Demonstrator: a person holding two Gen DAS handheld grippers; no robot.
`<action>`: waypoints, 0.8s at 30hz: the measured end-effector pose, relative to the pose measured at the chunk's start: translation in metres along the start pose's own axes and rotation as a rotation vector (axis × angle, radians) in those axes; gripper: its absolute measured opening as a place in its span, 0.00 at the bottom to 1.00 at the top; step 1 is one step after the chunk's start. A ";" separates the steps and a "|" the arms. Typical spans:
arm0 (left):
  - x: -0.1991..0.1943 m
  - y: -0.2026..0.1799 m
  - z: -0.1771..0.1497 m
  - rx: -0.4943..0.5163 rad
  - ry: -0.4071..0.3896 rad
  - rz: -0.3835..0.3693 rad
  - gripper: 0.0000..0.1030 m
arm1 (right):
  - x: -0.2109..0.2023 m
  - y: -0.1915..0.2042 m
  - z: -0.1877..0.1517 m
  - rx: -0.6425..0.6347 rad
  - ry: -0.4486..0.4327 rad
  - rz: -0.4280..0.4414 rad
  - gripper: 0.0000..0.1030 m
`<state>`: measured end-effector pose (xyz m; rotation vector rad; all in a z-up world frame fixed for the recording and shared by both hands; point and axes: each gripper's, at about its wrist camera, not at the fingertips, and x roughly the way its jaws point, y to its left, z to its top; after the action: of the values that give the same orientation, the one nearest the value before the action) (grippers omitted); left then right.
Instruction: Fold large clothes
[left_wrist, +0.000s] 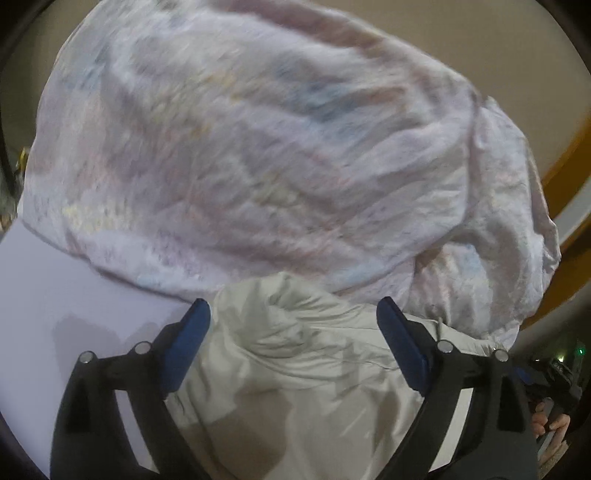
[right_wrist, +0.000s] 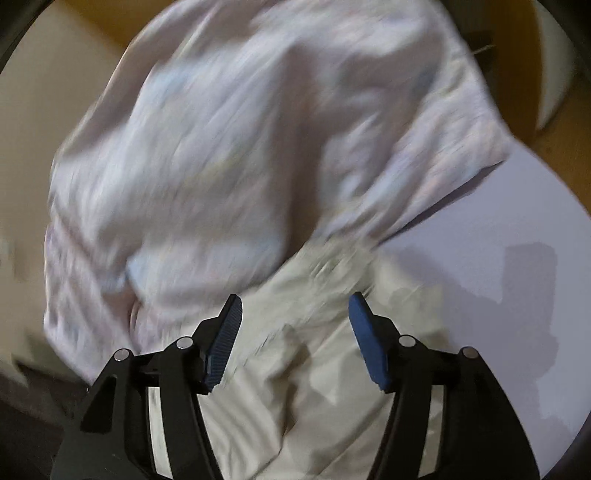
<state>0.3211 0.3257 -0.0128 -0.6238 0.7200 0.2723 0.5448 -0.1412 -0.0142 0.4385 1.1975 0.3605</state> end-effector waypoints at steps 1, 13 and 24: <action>-0.004 -0.005 0.000 0.018 0.000 -0.002 0.89 | 0.006 0.010 -0.010 -0.025 0.036 0.015 0.57; -0.011 -0.025 -0.035 0.119 0.049 0.009 0.89 | 0.083 0.076 -0.069 -0.279 0.214 -0.147 0.15; -0.010 -0.027 -0.042 0.140 0.048 0.021 0.89 | 0.064 0.121 -0.016 -0.261 -0.045 -0.192 0.03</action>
<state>0.3030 0.2777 -0.0183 -0.4915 0.7855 0.2251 0.5461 -0.0032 -0.0097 0.1037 1.1201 0.3341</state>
